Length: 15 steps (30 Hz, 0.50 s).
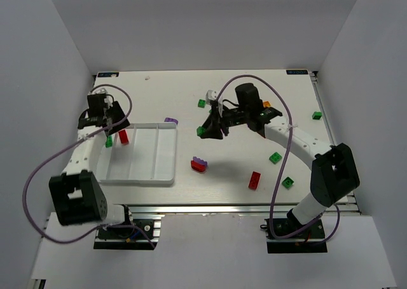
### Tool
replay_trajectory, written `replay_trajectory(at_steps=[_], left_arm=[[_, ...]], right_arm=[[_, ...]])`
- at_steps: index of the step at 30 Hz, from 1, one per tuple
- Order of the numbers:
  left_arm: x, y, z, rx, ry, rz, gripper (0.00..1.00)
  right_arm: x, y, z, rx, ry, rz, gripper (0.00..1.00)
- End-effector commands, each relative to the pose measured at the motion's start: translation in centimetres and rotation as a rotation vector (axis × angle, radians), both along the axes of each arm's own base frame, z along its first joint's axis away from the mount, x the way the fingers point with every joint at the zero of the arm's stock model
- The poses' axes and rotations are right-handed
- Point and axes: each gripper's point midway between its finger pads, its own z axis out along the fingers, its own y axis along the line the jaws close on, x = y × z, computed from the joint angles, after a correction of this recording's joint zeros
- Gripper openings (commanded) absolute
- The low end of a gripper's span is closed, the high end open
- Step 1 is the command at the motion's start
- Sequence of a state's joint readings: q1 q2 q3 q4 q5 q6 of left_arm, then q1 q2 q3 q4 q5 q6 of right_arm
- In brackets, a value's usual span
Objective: Sort the legos into containers by color
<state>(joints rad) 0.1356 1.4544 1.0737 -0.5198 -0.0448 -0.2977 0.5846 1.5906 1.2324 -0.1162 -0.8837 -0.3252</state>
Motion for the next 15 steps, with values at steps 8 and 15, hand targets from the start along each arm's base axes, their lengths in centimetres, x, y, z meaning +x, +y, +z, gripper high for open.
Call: replay_trajectory(at_steps=[8, 15], left_arm=[[-6.3, -12.4, 8.0, -0.619, -0.397, -0.277, 0.75], [-9.6, -16.2, 10.7, -0.837, -0.529, -0.422, 0.79]], right_arm=[[-4.2, 4.2, -0.6, 0.055, -0.351, 0.283, 0.00], [-4.7, 7.2, -0.8, 0.043, -0.337, 0.258, 0.00]])
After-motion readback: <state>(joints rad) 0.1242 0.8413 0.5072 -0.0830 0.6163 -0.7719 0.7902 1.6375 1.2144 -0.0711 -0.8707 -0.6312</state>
